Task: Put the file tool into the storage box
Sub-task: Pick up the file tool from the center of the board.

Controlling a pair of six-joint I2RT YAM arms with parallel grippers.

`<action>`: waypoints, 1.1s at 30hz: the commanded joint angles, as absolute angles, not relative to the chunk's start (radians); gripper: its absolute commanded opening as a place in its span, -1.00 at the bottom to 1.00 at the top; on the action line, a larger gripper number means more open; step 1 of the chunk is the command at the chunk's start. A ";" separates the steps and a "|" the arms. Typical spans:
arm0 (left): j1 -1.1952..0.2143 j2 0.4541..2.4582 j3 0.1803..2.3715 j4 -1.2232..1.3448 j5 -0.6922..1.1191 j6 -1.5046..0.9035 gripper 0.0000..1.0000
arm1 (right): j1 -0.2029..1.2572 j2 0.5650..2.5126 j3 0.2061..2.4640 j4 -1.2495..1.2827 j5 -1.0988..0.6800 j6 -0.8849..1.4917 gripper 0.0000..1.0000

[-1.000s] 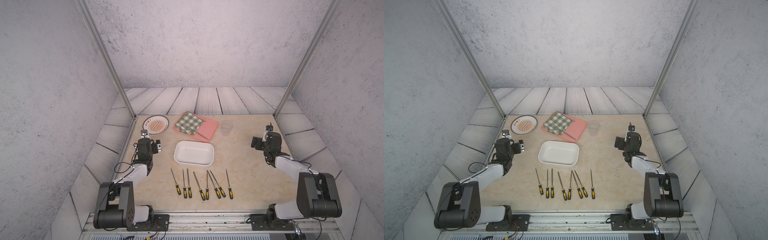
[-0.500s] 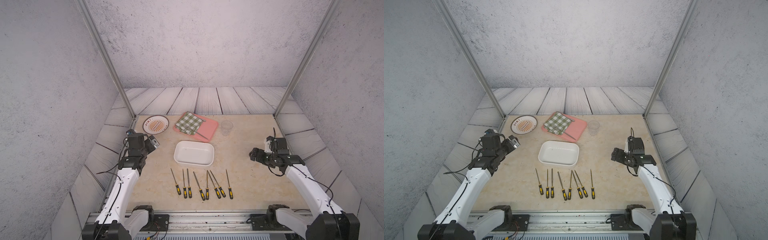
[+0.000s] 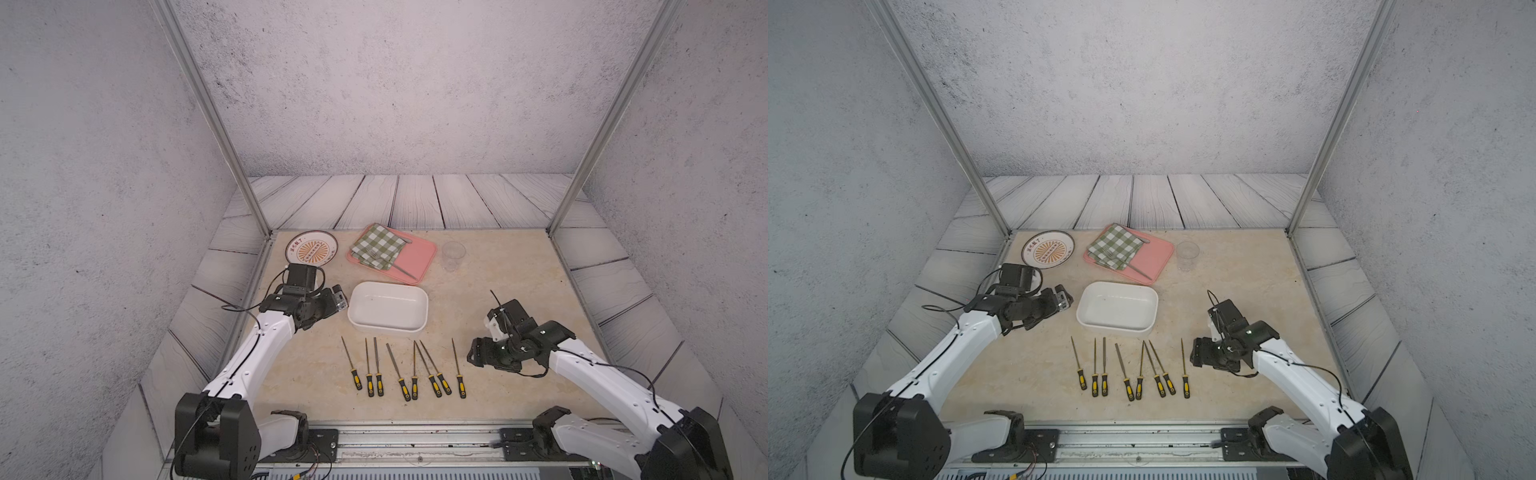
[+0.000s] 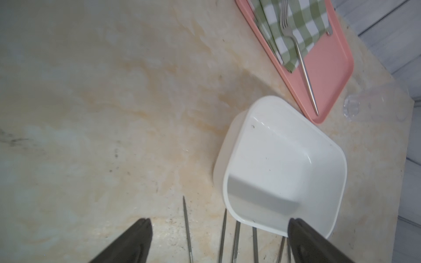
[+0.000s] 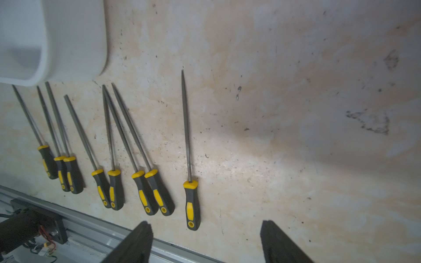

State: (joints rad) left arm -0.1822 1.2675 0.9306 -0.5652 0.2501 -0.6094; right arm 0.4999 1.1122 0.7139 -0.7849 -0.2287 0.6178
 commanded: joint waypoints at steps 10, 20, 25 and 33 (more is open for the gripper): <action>-0.262 1.478 0.951 -0.472 0.372 -0.607 0.97 | 0.620 1.207 0.687 -0.730 -0.209 0.695 0.40; -0.304 1.530 0.954 -0.457 0.365 -0.610 0.97 | 0.727 1.249 0.675 -0.722 -0.167 0.759 0.16; -0.333 1.526 0.954 -0.456 0.357 -0.619 0.97 | 0.753 1.266 0.664 -0.715 -0.160 0.779 0.13; -0.370 1.475 0.911 -0.432 0.369 -0.649 0.97 | 0.763 1.361 0.690 -0.710 -0.134 0.745 0.09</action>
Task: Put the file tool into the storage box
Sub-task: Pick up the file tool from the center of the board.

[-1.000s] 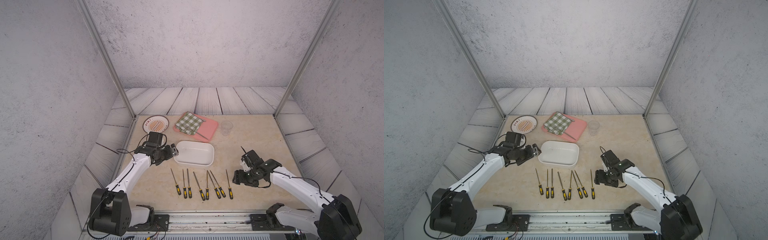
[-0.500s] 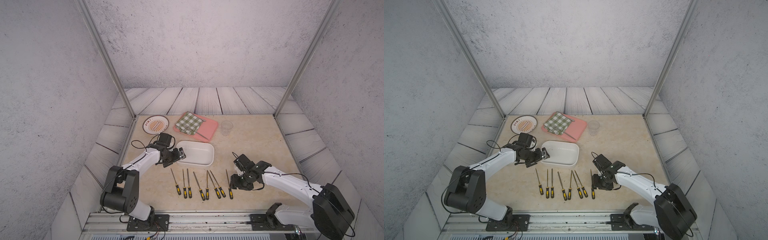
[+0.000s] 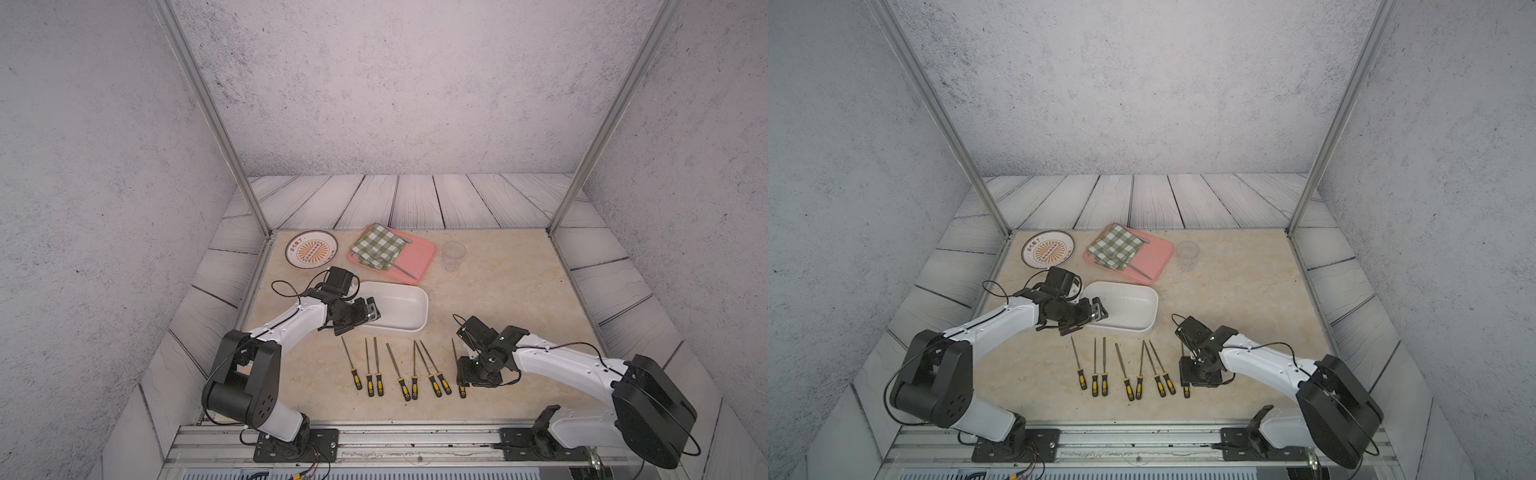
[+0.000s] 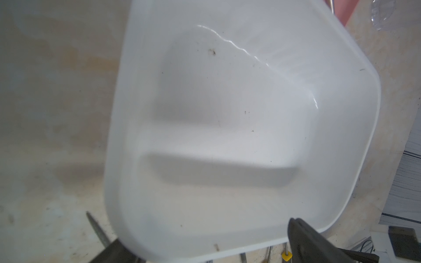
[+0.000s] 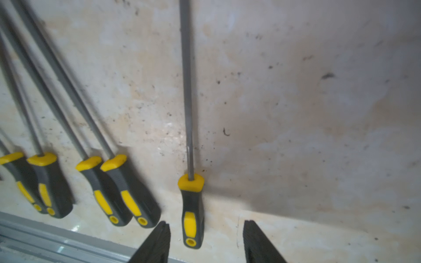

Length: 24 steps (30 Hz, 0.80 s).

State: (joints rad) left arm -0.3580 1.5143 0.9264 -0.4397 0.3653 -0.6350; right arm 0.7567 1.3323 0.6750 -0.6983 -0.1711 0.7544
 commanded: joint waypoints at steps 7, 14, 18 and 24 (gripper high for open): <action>-0.373 1.373 0.918 -0.510 0.288 -0.631 0.97 | 0.780 1.423 0.713 -0.735 -0.094 0.728 0.00; -0.373 1.313 0.948 -0.582 0.241 -0.606 0.97 | 0.783 1.406 0.705 -0.772 -0.024 0.718 -0.18; -0.371 1.299 0.944 -0.592 0.193 -0.611 0.97 | 0.783 1.384 0.692 -0.773 -0.011 0.716 -0.28; -0.370 1.284 0.943 -0.595 0.138 -0.620 0.97 | 0.786 1.364 0.663 -0.744 -0.026 0.708 -0.56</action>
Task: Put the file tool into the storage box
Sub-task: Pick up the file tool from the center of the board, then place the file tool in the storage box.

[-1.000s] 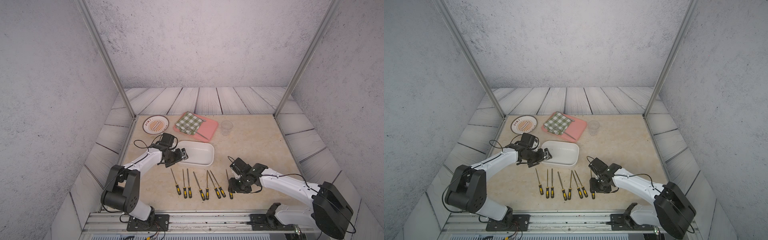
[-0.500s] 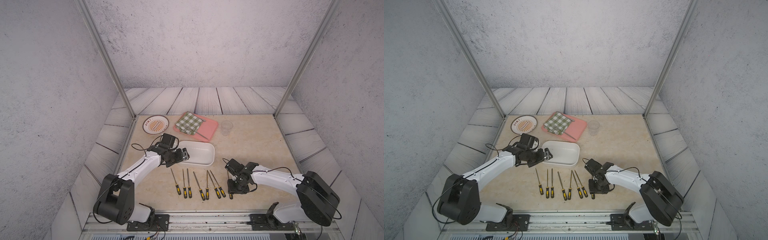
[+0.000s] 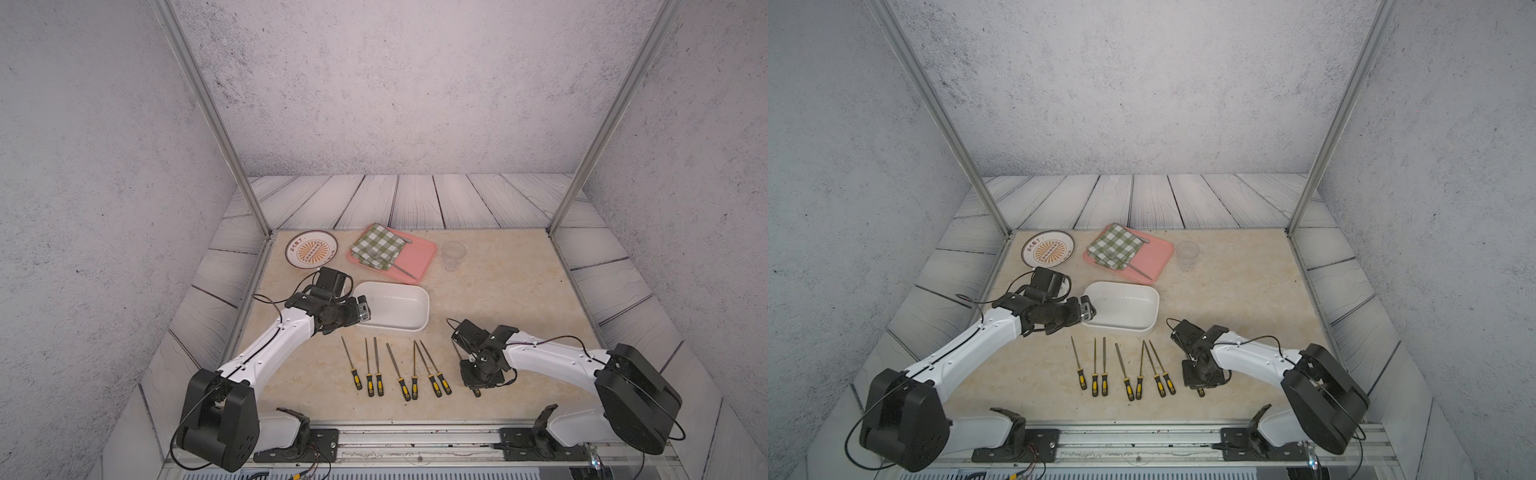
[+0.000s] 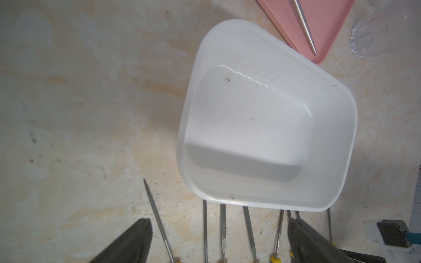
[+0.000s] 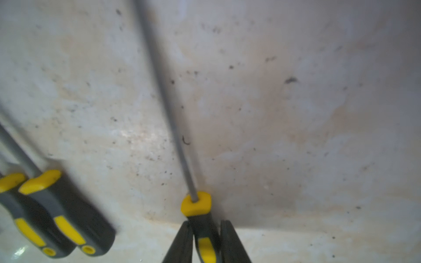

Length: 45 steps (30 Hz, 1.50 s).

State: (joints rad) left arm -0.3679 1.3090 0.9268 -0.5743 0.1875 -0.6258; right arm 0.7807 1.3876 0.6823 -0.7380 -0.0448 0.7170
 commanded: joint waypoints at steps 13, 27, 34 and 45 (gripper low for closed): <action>-0.338 1.210 0.942 -0.627 0.089 -0.619 0.97 | 0.785 1.097 0.771 -0.902 0.110 0.666 -0.78; -0.264 1.169 0.893 -0.622 0.134 -0.668 0.97 | 0.752 1.397 1.273 -0.784 0.003 0.071 -0.82; -0.225 1.125 0.854 -0.652 0.170 -0.673 0.97 | 0.749 1.687 1.547 -0.777 -0.135 -0.104 -0.82; -0.224 1.033 0.785 -0.684 0.164 -0.688 0.97 | 0.801 1.975 1.732 -0.807 -0.129 -0.316 -0.82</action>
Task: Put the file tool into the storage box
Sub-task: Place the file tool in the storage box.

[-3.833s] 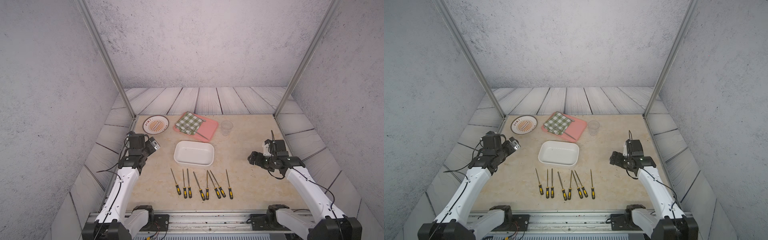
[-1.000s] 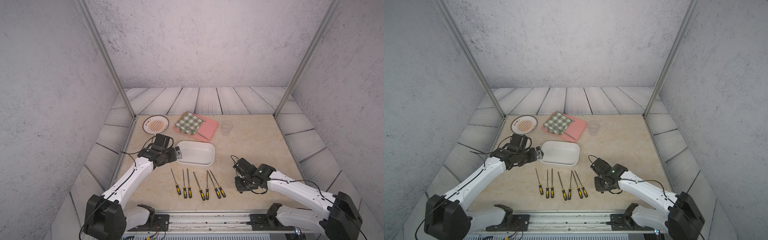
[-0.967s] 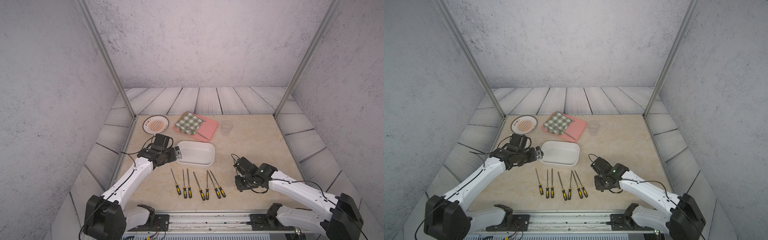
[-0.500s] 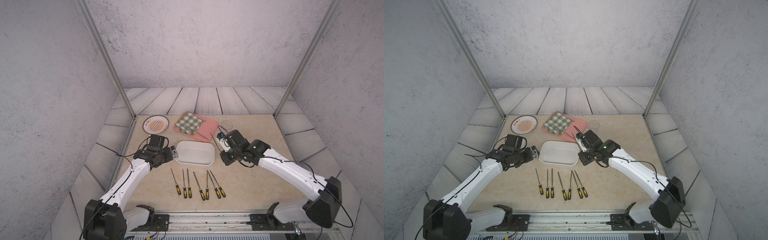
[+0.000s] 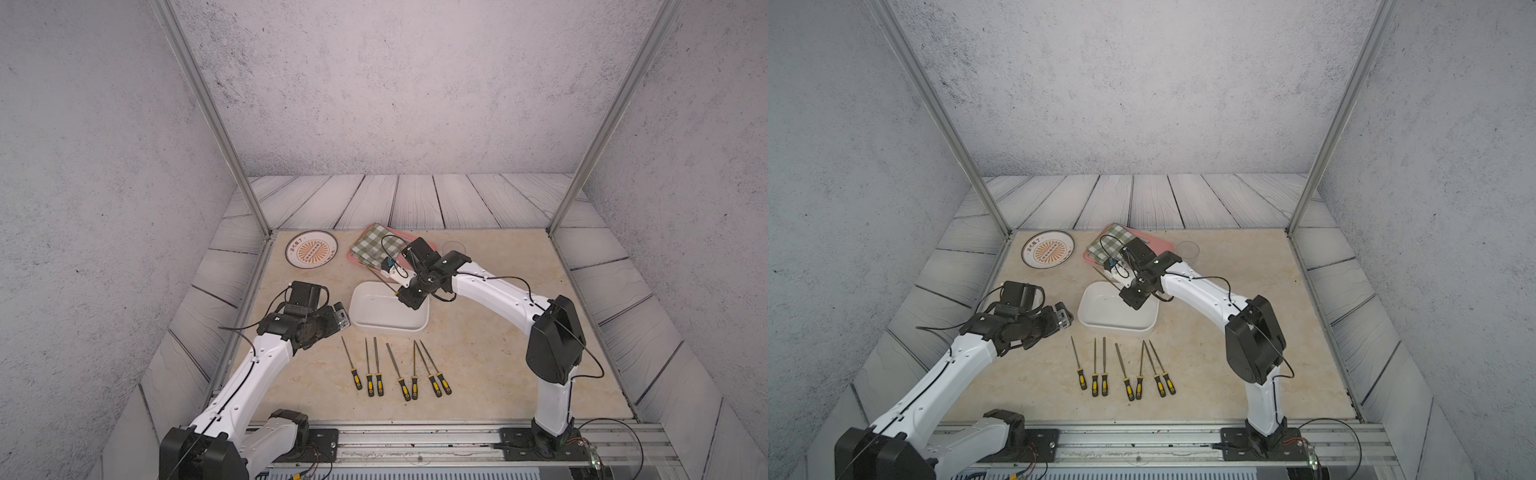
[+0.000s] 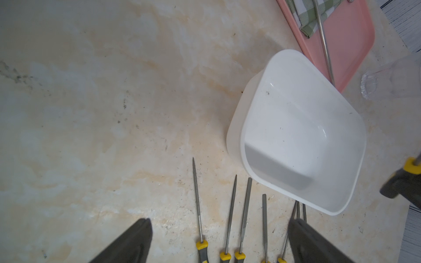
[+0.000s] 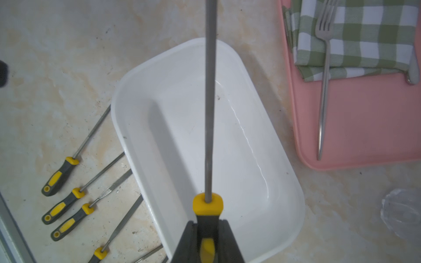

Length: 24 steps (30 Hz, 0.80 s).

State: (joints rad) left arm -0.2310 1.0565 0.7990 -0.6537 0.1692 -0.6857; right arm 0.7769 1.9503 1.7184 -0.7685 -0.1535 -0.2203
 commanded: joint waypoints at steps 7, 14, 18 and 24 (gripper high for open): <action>-0.222 1.019 0.781 -0.708 0.163 -0.671 0.97 | 0.816 2.020 1.683 -0.815 -0.055 -0.372 -0.88; -0.224 1.029 0.781 -0.695 0.182 -0.667 0.97 | 0.816 2.031 1.646 -0.819 -0.016 -0.397 -0.88; -0.223 1.048 0.785 -0.675 0.222 -0.659 0.97 | 0.833 2.026 1.609 -0.826 0.021 -0.400 -0.93; -0.222 1.068 0.796 -0.659 0.241 -0.661 0.97 | 0.841 2.019 1.610 -0.827 0.027 -0.380 -0.81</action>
State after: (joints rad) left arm -0.2310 1.0603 0.7956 -0.6655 0.2260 -0.6739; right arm 0.8349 2.0182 1.5864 -0.8070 0.0113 -0.3862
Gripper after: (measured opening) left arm 0.985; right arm 0.162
